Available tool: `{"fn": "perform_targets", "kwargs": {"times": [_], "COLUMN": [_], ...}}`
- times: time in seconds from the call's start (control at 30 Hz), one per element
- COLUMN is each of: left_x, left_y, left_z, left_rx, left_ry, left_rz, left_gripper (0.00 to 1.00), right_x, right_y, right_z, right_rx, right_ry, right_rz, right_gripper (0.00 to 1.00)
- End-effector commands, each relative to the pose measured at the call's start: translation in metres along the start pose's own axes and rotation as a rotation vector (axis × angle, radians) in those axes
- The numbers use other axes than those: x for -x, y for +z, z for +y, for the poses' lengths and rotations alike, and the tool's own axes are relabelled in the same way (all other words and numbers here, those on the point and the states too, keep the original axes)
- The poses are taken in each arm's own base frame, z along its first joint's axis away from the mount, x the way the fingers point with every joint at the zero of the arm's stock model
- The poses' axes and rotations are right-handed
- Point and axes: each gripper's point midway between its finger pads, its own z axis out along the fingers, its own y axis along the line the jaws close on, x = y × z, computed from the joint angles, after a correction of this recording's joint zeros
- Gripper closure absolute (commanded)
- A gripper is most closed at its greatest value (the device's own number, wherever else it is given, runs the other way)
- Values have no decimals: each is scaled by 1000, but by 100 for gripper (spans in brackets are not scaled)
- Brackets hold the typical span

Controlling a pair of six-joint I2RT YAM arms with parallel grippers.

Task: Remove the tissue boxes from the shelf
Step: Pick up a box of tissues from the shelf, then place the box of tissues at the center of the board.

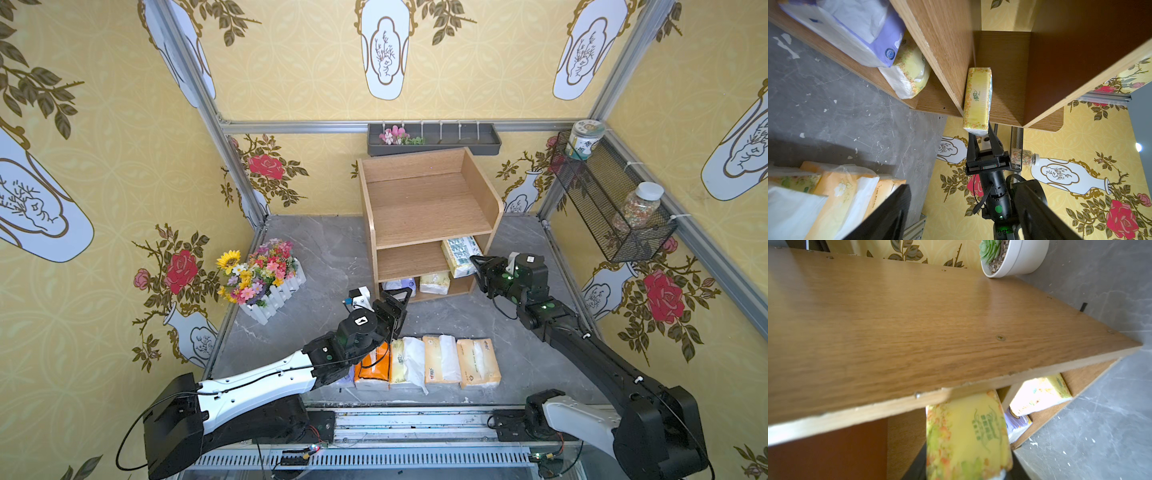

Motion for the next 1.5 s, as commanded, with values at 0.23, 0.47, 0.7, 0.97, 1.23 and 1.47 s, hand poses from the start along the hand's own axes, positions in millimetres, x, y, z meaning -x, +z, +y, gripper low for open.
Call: {"fn": "perform_targets", "kwargs": {"times": [0.23,0.47,0.7,0.97,1.23,1.47], "left_x": [-5,-26,-41,-63,-78,-84], "left_y": [2,19,40,70,89,97], "left_z": [-11,-35,-60,-62,-74,-76], "left_rx": [-53,-106,-135,-127,-167,-173], "left_ry": [-66,-103,-46,-4,11,20], "left_rz": [28,110,147,216,266,275], "left_gripper": [12,11,9,8,8,31], "right_x": [-9,-22,-47,-70,-79,-77], "right_y": [-33,-66,-93,-115,-128,-138], "right_z": [6,15,24,43,38,26], "right_rx": [34,79,62,62,43,-12], "right_ry": [9,10,2,-27,-22,-62], "right_rz": [33,84,196,327,357,330], "right_gripper": [88,96,98,98,99,98]}}
